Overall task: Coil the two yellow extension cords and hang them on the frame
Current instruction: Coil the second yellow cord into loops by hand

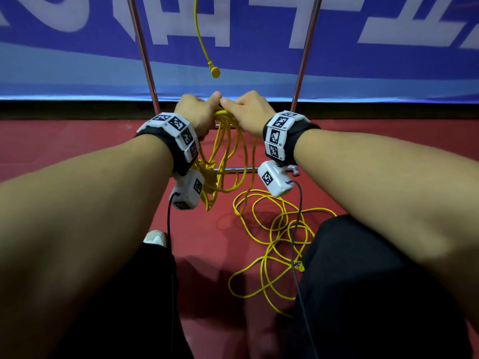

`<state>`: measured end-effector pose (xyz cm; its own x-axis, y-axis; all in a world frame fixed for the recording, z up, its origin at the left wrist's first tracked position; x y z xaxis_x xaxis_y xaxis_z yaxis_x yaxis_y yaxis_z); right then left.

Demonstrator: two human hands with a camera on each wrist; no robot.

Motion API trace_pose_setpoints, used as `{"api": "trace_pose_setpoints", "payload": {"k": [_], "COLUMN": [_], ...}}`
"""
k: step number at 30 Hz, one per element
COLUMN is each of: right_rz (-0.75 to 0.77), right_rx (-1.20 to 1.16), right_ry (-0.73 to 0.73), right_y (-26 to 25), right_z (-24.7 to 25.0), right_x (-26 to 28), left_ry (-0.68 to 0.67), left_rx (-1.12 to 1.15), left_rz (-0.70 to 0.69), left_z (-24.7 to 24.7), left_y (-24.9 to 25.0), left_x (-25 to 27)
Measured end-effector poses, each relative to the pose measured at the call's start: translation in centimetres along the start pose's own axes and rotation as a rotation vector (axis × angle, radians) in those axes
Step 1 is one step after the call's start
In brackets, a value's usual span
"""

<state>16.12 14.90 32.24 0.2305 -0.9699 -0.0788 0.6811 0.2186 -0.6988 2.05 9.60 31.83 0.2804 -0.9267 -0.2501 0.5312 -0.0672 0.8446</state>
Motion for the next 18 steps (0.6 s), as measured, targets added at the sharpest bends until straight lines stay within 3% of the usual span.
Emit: {"api": "trace_pose_setpoints", "payload": {"k": [10, 18], "right_rz": [0.013, -0.089], "right_rx": [-0.140, -0.396], "right_ry": [-0.064, 0.000], "right_y": [-0.1, 4.6], "right_z": [-0.7, -5.4], "right_x": [-0.2, 0.8], "left_ry": [0.086, 0.102], "left_rx": [0.020, 0.141], "left_rz": [-0.050, 0.037], "left_z": [1.4, -1.8], "left_y": [0.1, -5.0], "left_x": [-0.5, 1.3]}}
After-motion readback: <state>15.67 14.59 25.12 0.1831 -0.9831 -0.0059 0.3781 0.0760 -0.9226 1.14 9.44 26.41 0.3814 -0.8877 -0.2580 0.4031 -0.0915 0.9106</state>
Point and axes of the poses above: each hand's wrist, its own x-axis away from the middle knuckle, its own z-axis out of the back of the hand, y = z × x, the point moved 9 cm from there along -x, towards the middle knuckle, and after that the axes turned 10 degrees about -z, right-handed, at the moved point
